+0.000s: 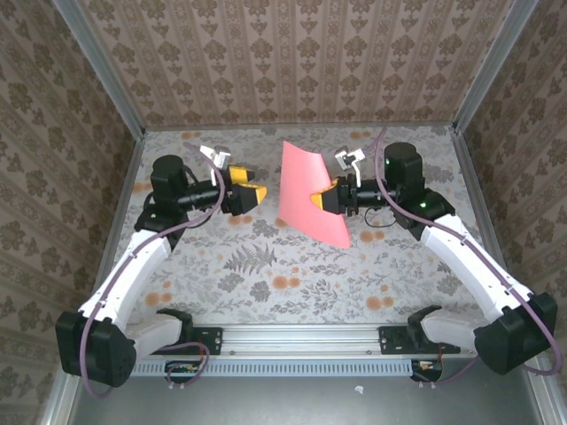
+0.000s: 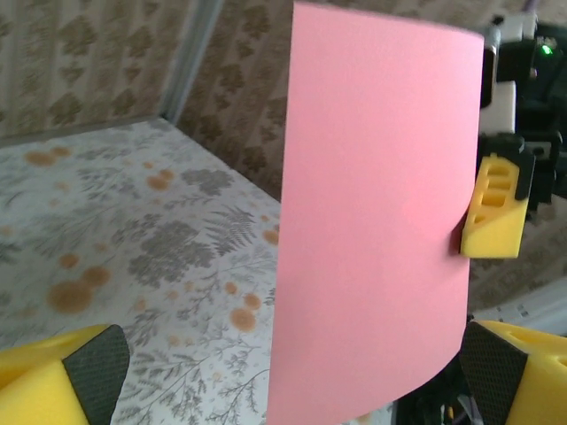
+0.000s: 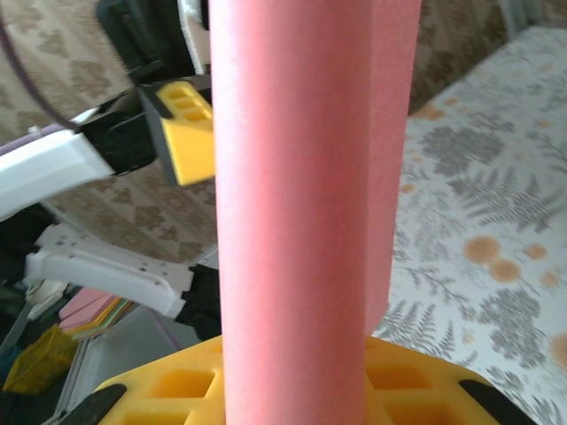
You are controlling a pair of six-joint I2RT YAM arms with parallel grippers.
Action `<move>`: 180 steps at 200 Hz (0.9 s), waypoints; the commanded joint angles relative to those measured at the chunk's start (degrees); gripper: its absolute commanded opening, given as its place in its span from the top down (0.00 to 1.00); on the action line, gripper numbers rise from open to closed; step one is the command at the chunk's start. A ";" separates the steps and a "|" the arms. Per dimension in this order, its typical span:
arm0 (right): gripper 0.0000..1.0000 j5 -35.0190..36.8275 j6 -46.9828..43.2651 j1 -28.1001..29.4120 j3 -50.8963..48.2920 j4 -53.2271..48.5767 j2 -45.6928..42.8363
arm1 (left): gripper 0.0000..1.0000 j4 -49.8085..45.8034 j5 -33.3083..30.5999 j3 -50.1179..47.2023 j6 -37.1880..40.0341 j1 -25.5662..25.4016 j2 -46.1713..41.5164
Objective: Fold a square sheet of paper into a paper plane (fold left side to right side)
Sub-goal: Place a square sheet of paper at the center of the table.
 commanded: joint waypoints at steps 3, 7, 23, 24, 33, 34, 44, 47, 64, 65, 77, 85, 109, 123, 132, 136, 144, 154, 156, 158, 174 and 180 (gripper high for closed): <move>0.73 -5.77 -2.04 0.93 3.47 -0.07 -1.63 | 0.00 0.01 5.03 3.80 5.62 -2.88 1.41; 0.73 -6.05 -2.04 1.09 3.71 0.02 -1.67 | 0.00 -0.34 5.11 4.29 6.09 -3.42 1.77; 0.73 -6.83 -2.05 1.57 4.59 0.21 -1.85 | 0.00 -1.84 5.53 6.14 7.39 -5.25 3.35; 0.73 -6.82 -2.04 1.56 4.61 0.21 -1.85 | 0.00 -1.84 5.59 6.21 7.41 -5.34 3.51; 0.72 -7.24 -2.10 1.71 4.87 0.31 -1.85 | 0.00 -1.93 6.12 6.96 7.47 -6.10 4.45; 0.72 -7.29 -2.11 1.72 4.88 0.30 -1.85 | 0.00 -1.89 6.20 7.06 7.45 -6.21 4.54; 0.72 -7.31 -2.12 1.86 4.90 0.31 -1.85 | 0.01 -1.89 6.85 7.73 7.47 -6.88 5.43; 0.72 -7.17 -2.12 1.80 4.94 0.29 -1.91 | 0.01 -1.85 7.01 7.87 7.44 -6.85 5.69; 0.72 -6.46 -2.52 1.79 4.64 0.08 -1.94 | 0.05 -1.59 7.89 8.45 7.50 -8.37 6.47; 0.72 -6.37 -2.54 1.76 4.63 0.06 -1.94 | 0.05 -1.58 8.00 8.47 7.47 -8.53 6.52; 0.72 -5.65 -3.05 1.74 4.63 -0.59 -1.94 | 0.12 -1.45 8.51 8.65 7.35 -9.06 6.65; 0.71 -4.81 -3.63 1.73 4.62 -1.18 -1.94 | 0.17 -1.48 9.22 8.83 7.44 -9.24 6.65; 0.71 -2.43 -4.62 1.60 4.63 -2.40 -2.11 | 0.42 -2.38 9.79 9.03 8.22 -9.47 6.13; 0.71 -1.07 -5.20 1.45 4.71 -3.16 -2.17 | 0.61 -2.72 9.68 9.06 8.44 -9.47 5.86; 0.71 0.04 -5.58 1.13 4.80 -3.78 -2.28 | 0.71 -3.17 9.44 9.09 8.65 -9.47 5.77; 0.71 0.47 -5.80 0.93 4.85 -4.11 -2.37 | 0.76 -3.46 9.21 9.17 8.79 -9.49 5.69; 0.70 1.55 -5.92 0.49 4.67 -4.48 -2.62 | 0.81 -4.27 8.69 9.21 9.12 -9.47 5.69; 0.69 3.45 -5.97 -0.17 4.53 -5.23 -3.05 | 0.86 -5.17 8.10 9.28 9.67 -9.47 5.69; 0.69 3.68 -5.99 -0.37 4.54 -5.42 -3.12 | 0.87 -5.36 7.98 9.32 9.82 -9.47 5.66; 0.68 3.96 -6.03 -0.51 4.54 -5.64 -3.22 | 0.87 -5.58 7.84 9.35 9.88 -9.47 5.68; 0.64 6.44 -6.39 -1.67 4.54 -7.54 -3.92 | 0.92 -6.38 6.14 9.18 9.94 -9.47 5.77; 0.60 7.48 -6.51 -2.02 4.54 -8.12 -4.15 | 0.95 -6.48 5.38 9.08 9.90 -9.43 5.94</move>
